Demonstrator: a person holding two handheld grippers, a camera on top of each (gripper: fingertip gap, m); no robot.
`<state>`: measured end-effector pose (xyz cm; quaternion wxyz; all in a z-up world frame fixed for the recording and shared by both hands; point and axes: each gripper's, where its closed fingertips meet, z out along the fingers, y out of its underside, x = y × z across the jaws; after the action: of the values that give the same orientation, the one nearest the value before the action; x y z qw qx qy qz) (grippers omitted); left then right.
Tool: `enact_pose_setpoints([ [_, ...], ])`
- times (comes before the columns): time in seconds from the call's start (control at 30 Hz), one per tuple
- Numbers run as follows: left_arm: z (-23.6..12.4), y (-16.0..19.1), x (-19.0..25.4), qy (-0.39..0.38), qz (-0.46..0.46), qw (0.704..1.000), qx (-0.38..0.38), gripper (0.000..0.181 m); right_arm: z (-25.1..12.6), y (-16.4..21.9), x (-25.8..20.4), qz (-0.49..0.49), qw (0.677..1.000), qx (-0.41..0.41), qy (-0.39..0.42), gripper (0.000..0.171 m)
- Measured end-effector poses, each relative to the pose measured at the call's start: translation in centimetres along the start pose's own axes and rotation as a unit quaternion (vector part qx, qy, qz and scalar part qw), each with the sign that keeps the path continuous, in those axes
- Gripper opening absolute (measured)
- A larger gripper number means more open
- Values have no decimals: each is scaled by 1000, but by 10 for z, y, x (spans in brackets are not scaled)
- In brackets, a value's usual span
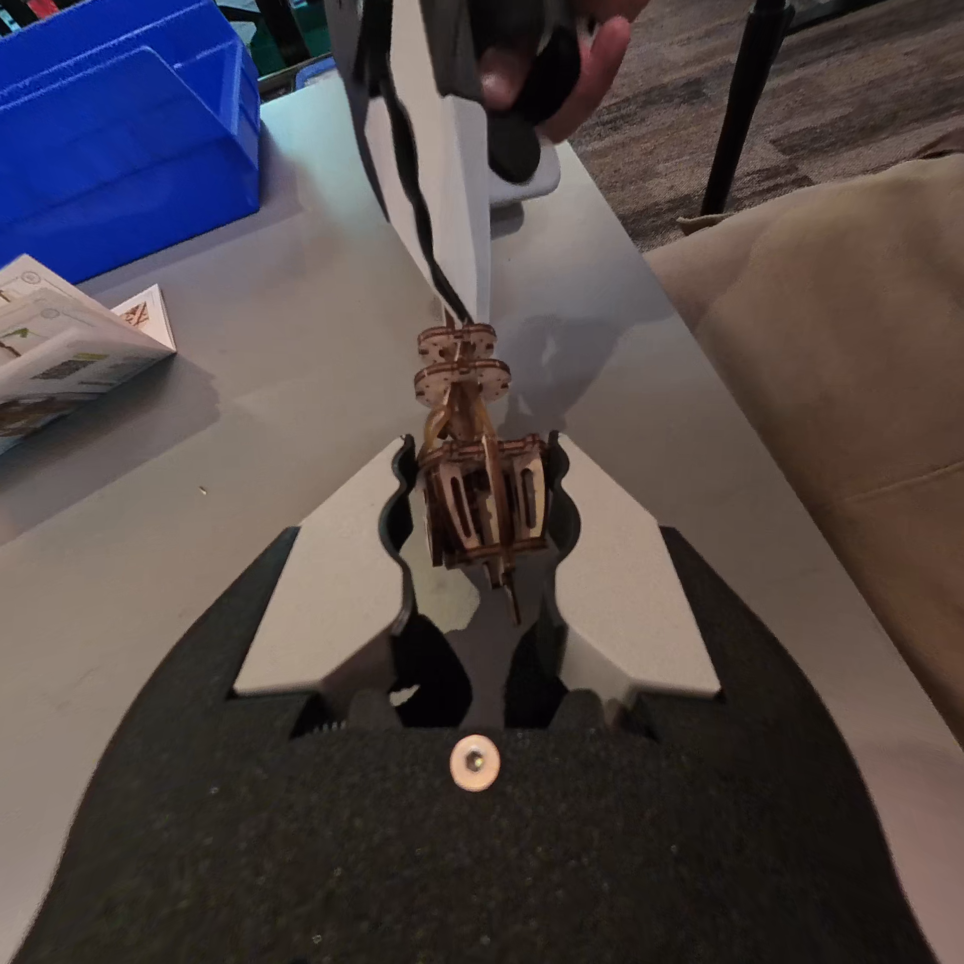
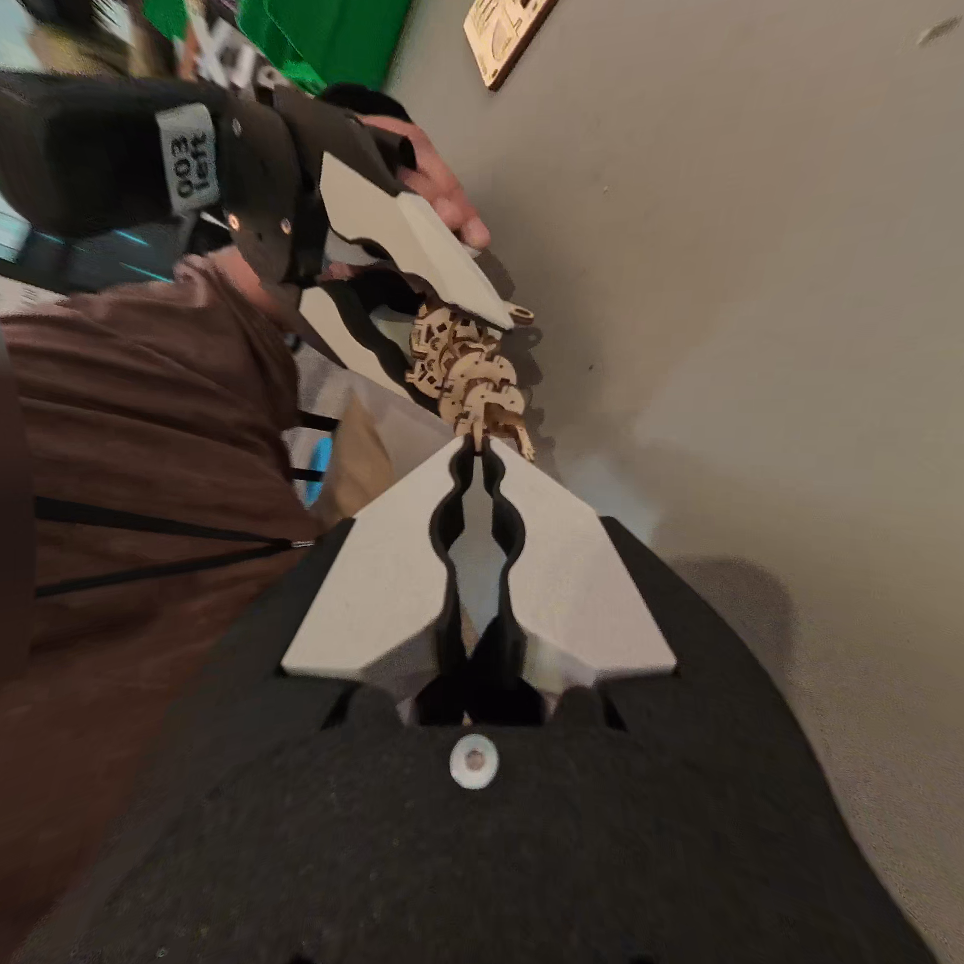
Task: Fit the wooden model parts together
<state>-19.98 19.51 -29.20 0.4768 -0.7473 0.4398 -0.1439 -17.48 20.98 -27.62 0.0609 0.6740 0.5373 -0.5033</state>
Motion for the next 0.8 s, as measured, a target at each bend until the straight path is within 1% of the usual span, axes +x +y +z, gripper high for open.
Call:
enact_pose_setpoints([
  [0.13,-2,-7,2,-10,23,1000,15,48,-1,1,-1,73,994,9,-77,2],
  [0.2,-5,-12,0,-25,40,999,24,48,-4,-1,-4,92,990,21,-108,2],
  [0.3,-9,-20,0,-38,55,997,39,48,-6,-4,-7,95,985,29,-143,1],
  [0.37,-10,-24,2,-43,67,996,44,48,-7,-3,-9,89,983,24,-157,2],
  [0.5,-10,-25,4,-47,80,995,46,48,-11,1,-12,30,988,-3,-150,1],
  [0.63,-11,-26,3,-51,82,994,48,48,-13,-1,-12,68,983,-7,-170,2],
  [0.8,-13,-32,1,-79,108,989,58,48,-19,-6,-18,126,963,19,-239,2],
])
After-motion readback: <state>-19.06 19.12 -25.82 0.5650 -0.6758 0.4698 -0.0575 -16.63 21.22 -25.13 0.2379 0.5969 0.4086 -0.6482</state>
